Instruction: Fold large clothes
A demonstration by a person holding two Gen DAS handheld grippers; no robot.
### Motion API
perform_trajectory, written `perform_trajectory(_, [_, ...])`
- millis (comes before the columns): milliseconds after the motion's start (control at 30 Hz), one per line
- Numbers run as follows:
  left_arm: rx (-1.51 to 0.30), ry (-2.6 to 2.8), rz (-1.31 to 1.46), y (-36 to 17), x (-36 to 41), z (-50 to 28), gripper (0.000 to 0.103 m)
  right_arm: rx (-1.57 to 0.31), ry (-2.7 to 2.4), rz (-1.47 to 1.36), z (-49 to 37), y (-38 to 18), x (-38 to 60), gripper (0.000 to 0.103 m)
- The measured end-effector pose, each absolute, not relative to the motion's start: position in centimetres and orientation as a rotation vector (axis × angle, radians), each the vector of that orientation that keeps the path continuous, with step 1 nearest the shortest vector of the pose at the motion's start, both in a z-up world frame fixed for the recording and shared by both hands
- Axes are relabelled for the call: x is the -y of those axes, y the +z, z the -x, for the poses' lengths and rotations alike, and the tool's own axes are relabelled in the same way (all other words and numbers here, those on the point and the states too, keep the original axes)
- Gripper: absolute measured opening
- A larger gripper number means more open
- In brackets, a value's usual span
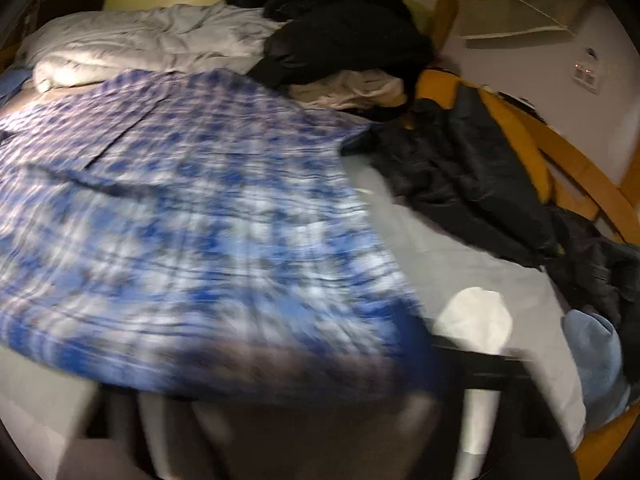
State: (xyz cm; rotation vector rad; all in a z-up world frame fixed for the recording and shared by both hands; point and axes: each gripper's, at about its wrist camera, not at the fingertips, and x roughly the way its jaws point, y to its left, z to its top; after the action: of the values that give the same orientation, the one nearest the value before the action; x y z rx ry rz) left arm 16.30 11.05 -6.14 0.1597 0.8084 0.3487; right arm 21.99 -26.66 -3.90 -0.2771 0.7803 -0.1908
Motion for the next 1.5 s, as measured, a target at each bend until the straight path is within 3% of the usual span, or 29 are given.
perform_trajectory(33, [-0.798, 0.342, -0.128, -5.9, -11.5, -16.2, 0.006, -0.792, -0.191, 0.251, -22.2, -3.9, 27.1, 0.009])
perform_trajectory(233, [-0.713, 0.346, -0.148, -4.3, -11.0, -14.7, 0.002, -0.741, -0.176, 0.101, -21.0, -2.2, 28.9, 0.003])
perform_trajectory(500, [-0.613, 0.308, -0.105, 0.8, -11.8, -9.0, 0.002, -0.656, -0.148, 0.054, -16.3, 1.8, 29.6, 0.002])
perform_trajectory(900, [-0.676, 0.273, -0.117, -0.8, -11.8, 0.4, 0.002, -0.665, -0.119, 0.062, -5.9, 1.1, 30.3, 0.002])
perform_trajectory(1133, [-0.714, 0.279, -0.12, 0.1, -11.4, -1.2, 0.006, -0.722, -0.103, 0.081, -8.1, 2.0, 30.5, 0.002])
perform_trajectory(1500, [-0.875, 0.228, -0.196, 1.0, -12.5, -11.2, 0.006, -0.812, -0.101, 0.188, -17.2, 3.0, 28.4, 0.002])
